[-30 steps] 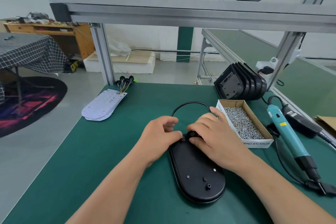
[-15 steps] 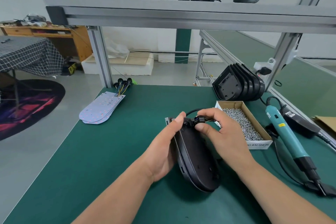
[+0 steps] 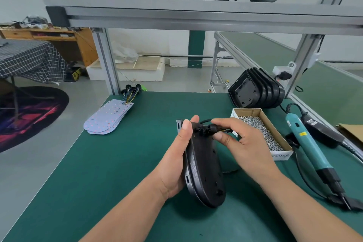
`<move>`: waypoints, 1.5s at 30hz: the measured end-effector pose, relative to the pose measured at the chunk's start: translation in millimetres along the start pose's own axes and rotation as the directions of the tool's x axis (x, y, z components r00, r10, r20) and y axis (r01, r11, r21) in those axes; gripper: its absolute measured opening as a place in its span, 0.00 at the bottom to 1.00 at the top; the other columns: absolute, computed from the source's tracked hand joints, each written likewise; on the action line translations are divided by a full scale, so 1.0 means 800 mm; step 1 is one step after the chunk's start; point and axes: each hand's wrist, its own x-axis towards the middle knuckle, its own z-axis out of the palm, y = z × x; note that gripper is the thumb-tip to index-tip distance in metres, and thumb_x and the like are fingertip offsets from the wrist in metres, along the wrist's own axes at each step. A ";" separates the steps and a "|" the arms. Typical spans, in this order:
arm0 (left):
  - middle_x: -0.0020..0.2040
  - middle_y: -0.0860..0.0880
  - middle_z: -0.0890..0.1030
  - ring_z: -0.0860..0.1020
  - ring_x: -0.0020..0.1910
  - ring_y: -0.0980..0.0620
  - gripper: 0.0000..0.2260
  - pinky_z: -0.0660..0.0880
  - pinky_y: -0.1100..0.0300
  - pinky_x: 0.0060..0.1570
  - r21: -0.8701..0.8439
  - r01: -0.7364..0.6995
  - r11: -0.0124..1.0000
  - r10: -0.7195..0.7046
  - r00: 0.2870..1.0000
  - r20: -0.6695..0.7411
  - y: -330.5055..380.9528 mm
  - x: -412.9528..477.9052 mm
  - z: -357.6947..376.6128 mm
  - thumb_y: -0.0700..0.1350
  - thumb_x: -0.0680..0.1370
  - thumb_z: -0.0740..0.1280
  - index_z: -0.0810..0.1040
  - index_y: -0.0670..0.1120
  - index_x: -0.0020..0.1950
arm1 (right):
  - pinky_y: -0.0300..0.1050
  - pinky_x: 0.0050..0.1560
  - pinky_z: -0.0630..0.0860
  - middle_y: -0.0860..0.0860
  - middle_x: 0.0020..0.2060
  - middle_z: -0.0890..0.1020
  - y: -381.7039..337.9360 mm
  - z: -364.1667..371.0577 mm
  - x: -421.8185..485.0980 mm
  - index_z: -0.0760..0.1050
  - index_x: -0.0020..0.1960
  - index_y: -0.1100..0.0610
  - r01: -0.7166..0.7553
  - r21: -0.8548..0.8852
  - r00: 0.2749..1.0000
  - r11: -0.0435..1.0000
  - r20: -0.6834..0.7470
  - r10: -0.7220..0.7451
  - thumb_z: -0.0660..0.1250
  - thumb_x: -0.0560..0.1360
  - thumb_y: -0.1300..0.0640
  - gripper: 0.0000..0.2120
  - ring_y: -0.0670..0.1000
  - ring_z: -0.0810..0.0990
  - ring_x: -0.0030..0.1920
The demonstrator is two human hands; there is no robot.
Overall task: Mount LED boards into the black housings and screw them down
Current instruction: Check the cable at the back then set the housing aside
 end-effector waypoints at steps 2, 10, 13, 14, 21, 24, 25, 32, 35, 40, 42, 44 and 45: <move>0.73 0.50 0.80 0.77 0.73 0.41 0.34 0.72 0.37 0.74 0.010 -0.009 1.000 0.009 1.000 0.005 0.001 0.000 0.001 0.73 0.74 0.65 0.70 0.64 0.78 | 0.28 0.58 0.72 0.37 0.52 0.86 -0.002 0.003 -0.001 0.84 0.59 0.40 0.005 0.033 0.999 0.999 -0.033 -0.004 0.77 0.75 0.62 0.20 0.41 0.84 0.56; 0.73 0.52 0.80 0.78 0.72 0.44 0.34 0.73 0.38 0.73 0.028 -0.047 0.999 0.046 0.999 0.013 0.001 -0.002 0.004 0.73 0.72 0.68 0.72 0.65 0.77 | 0.29 0.56 0.73 0.36 0.51 0.87 -0.006 0.008 -0.005 0.86 0.60 0.46 -0.019 0.006 0.997 1.000 -0.075 0.020 0.77 0.75 0.58 0.15 0.40 0.84 0.54; 0.72 0.54 0.81 0.79 0.71 0.48 0.36 0.73 0.40 0.73 0.060 -0.061 0.996 0.059 0.998 0.026 0.002 -0.003 0.005 0.73 0.70 0.69 0.72 0.66 0.77 | 0.27 0.56 0.72 0.34 0.51 0.86 -0.008 0.008 -0.005 0.85 0.59 0.44 -0.018 -0.011 0.995 1.000 -0.100 0.017 0.78 0.75 0.58 0.16 0.38 0.84 0.55; 0.72 0.55 0.81 0.79 0.71 0.49 0.36 0.73 0.41 0.74 0.070 -0.066 0.995 0.064 0.997 0.036 0.003 -0.003 0.006 0.74 0.70 0.69 0.71 0.66 0.78 | 0.27 0.56 0.72 0.34 0.51 0.86 -0.010 0.008 -0.005 0.85 0.58 0.41 -0.027 0.009 0.994 1.000 -0.109 0.028 0.78 0.75 0.59 0.16 0.37 0.84 0.55; 0.72 0.55 0.81 0.79 0.72 0.51 0.39 0.69 0.41 0.77 0.082 -0.076 0.994 0.072 0.996 0.054 0.003 -0.006 0.012 0.75 0.68 0.72 0.70 0.67 0.78 | 0.33 0.54 0.78 0.41 0.46 0.89 -0.008 0.014 0.000 0.87 0.50 0.37 -0.140 0.161 0.980 0.977 -0.115 0.160 0.78 0.75 0.61 0.17 0.43 0.87 0.49; 0.71 0.55 0.81 0.79 0.71 0.52 0.36 0.69 0.42 0.77 0.095 -0.065 0.993 0.061 0.997 0.045 0.002 -0.005 0.010 0.73 0.70 0.69 0.70 0.66 0.78 | 0.35 0.56 0.79 0.41 0.45 0.89 -0.012 0.016 -0.001 0.86 0.53 0.40 -0.152 0.159 0.978 0.975 -0.117 0.172 0.77 0.76 0.60 0.15 0.43 0.87 0.48; 0.72 0.55 0.81 0.79 0.71 0.53 0.36 0.69 0.42 0.77 0.095 -0.063 0.993 0.060 0.997 0.040 0.002 -0.005 0.009 0.73 0.71 0.69 0.71 0.66 0.77 | 0.34 0.56 0.79 0.40 0.45 0.89 -0.014 0.017 -0.003 0.86 0.55 0.41 -0.147 0.147 0.979 0.978 -0.123 0.166 0.77 0.76 0.60 0.15 0.42 0.87 0.49; 0.72 0.57 0.80 0.79 0.71 0.55 0.36 0.69 0.43 0.77 0.108 -0.062 0.992 0.058 0.997 0.042 0.001 -0.006 0.010 0.73 0.71 0.69 0.71 0.66 0.78 | 0.37 0.52 0.78 0.42 0.48 0.88 -0.015 0.012 -0.009 0.86 0.61 0.56 0.094 -0.226 0.984 0.970 -0.126 -0.125 0.76 0.76 0.64 0.14 0.42 0.85 0.49; 0.73 0.57 0.79 0.77 0.72 0.55 0.37 0.67 0.43 0.78 0.120 -0.058 0.991 0.053 0.998 0.041 0.004 -0.005 0.012 0.72 0.71 0.69 0.69 0.64 0.79 | 0.41 0.49 0.78 0.46 0.43 0.87 -0.018 0.012 -0.001 0.87 0.59 0.57 0.119 -0.277 0.978 0.953 -0.132 -0.161 0.78 0.75 0.64 0.13 0.45 0.84 0.45; 0.71 0.55 0.81 0.79 0.71 0.53 0.37 0.70 0.43 0.76 0.125 -0.054 0.991 0.050 0.998 0.033 0.006 -0.006 0.012 0.73 0.71 0.69 0.70 0.64 0.78 | 0.39 0.49 0.76 0.46 0.43 0.85 -0.019 0.011 0.003 0.86 0.59 0.57 0.195 -0.353 0.972 0.915 -0.058 -0.229 0.77 0.77 0.61 0.11 0.45 0.83 0.45; 0.70 0.54 0.82 0.80 0.70 0.51 0.36 0.72 0.42 0.74 0.108 -0.042 0.993 0.041 0.999 0.016 0.006 -0.007 0.010 0.74 0.72 0.69 0.71 0.63 0.78 | 0.34 0.54 0.74 0.42 0.47 0.85 -0.017 0.008 0.004 0.86 0.61 0.55 0.124 -0.240 0.991 0.963 -0.017 -0.132 0.77 0.77 0.61 0.13 0.42 0.83 0.51; 0.70 0.53 0.82 0.80 0.70 0.49 0.36 0.75 0.42 0.72 0.084 -0.032 0.996 0.031 0.999 0.009 0.007 -0.007 0.008 0.74 0.72 0.67 0.71 0.62 0.78 | 0.30 0.57 0.72 0.39 0.50 0.85 -0.016 0.006 0.003 0.85 0.63 0.54 0.072 -0.170 0.997 0.983 0.007 -0.072 0.76 0.78 0.60 0.14 0.41 0.82 0.56; 0.71 0.53 0.82 0.80 0.70 0.48 0.37 0.75 0.42 0.72 0.073 -0.028 0.997 0.028 1.000 0.008 0.007 -0.007 0.007 0.73 0.71 0.67 0.71 0.62 0.78 | 0.30 0.58 0.72 0.39 0.51 0.85 -0.015 0.006 0.001 0.85 0.62 0.53 0.053 -0.153 0.998 0.987 -0.005 -0.055 0.76 0.78 0.60 0.13 0.41 0.82 0.56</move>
